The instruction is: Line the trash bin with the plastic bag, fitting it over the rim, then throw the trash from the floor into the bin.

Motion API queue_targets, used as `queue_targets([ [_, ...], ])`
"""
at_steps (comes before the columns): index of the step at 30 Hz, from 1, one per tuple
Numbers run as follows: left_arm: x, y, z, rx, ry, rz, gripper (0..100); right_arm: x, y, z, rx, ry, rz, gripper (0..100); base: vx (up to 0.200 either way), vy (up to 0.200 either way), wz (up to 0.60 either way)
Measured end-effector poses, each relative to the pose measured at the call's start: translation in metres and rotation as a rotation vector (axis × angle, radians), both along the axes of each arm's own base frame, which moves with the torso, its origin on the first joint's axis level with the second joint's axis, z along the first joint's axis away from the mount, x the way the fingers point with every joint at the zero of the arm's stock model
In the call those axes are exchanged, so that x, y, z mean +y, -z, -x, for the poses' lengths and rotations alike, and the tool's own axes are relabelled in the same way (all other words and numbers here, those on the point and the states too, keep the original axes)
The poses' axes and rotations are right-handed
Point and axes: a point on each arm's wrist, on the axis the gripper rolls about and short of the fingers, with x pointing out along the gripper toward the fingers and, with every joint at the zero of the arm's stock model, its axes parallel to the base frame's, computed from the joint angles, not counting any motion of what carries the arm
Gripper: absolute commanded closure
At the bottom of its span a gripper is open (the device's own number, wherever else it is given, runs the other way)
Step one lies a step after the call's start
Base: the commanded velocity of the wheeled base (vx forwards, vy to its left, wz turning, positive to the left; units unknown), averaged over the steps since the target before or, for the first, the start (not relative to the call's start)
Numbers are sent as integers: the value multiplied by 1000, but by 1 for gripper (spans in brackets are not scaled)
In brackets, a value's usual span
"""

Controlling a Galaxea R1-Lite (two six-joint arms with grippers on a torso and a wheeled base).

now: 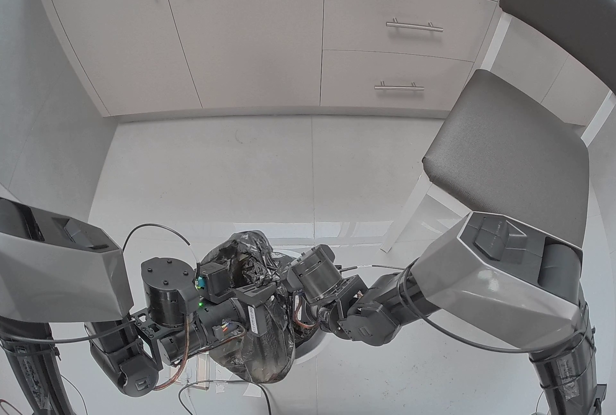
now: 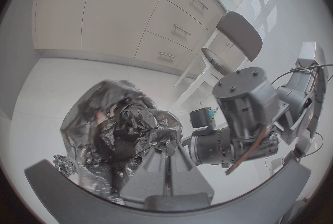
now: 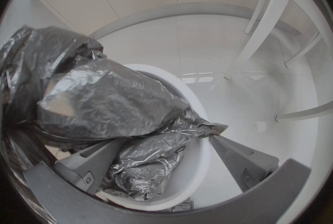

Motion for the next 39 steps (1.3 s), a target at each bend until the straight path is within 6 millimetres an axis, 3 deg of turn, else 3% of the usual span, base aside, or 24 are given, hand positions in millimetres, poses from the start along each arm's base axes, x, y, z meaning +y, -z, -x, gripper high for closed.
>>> queue_targets([
  [9,0,0,0,1,-2,-1,100,1,-16,12,-12,-11,-18,0,0,0,0],
  [19,0,1,0,2,-2,-1,100,-1,-27,5,-77,53,-10,0,0,0,0],
  [29,0,1,-1,2,-1,-2,100,-6,-18,-10,-95,102,20,0,0,0,0],
  [39,-2,1,-1,-2,4,2,100,-6,9,-16,-93,135,95,0,0,0,0],
])
